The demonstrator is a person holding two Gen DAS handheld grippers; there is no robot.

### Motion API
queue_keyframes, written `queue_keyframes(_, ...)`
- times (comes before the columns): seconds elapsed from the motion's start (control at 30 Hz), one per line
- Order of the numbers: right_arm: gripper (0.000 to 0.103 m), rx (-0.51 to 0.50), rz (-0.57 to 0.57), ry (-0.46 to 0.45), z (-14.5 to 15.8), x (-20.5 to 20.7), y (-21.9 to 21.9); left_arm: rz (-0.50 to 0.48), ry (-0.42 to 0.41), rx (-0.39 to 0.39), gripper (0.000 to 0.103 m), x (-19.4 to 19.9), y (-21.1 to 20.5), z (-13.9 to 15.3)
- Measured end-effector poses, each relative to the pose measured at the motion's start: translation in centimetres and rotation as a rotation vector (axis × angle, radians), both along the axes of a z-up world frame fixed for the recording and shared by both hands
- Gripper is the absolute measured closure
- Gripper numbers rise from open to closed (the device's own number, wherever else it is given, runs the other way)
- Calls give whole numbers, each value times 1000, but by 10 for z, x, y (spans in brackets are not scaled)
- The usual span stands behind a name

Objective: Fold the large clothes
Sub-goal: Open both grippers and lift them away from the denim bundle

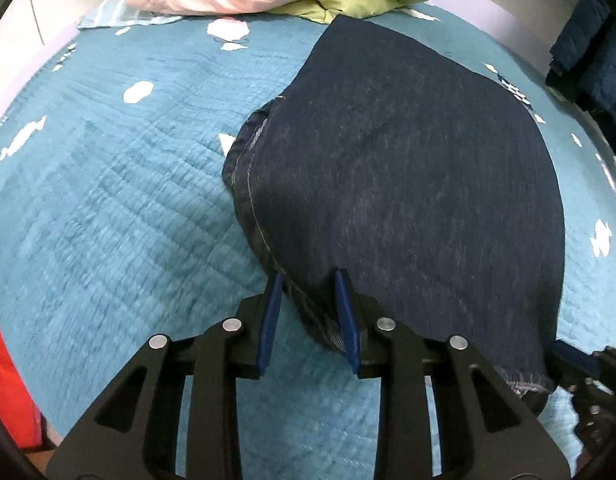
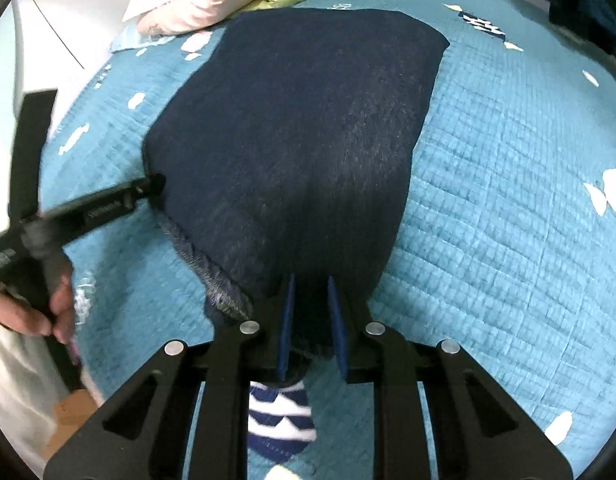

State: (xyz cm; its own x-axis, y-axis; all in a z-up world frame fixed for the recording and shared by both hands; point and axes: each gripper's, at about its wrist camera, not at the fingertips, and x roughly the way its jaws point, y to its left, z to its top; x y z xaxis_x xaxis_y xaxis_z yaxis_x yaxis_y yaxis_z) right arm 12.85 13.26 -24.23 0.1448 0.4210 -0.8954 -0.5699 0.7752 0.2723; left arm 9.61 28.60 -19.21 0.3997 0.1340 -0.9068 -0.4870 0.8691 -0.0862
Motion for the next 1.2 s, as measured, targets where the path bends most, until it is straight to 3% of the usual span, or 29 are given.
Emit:
queue_keyframes(0.1, 62, 46, -60, -16, 20, 2, -24, -24, -12, 3, 74, -1, -18, 11)
queue_keyframes(0.17, 33, 97, -127, -61, 39, 4, -47, -54, -15, 21, 72, 0, -37, 24)
queue_keyframes(0.23, 30, 121, -183, -89, 54, 6, -69, -68, -20, 44, 46, 1, -55, 35)
queue_keyframes(0.3, 30, 129, -214, -106, 67, 5, -90, -94, -54, 68, 44, 0, -75, 48)
queue_keyframes(0.33, 27, 128, -233, -121, 71, 4, -99, -110, -60, 72, 36, 1, -85, 53)
queue_keyframes(0.37, 17, 124, -259, -143, 76, 3, -109, -128, -62, 74, 30, 2, -99, 60)
queue_keyframes(0.4, 13, 121, -278, -161, 80, 1, -116, -137, -70, 80, 25, 2, -110, 65)
queue_keyframes(0.83, 10, 73, -574, -330, 111, -61, -244, -339, -183, 80, 15, -21, -262, 132)
queue_keyframes(1.07, 10, 57, -687, -402, 128, -86, -285, -374, -243, 94, 13, -38, -308, 167)
queue_keyframes(1.2, 10, 34, -710, -511, 151, -97, -298, -383, -269, 90, 12, -45, -322, 182)
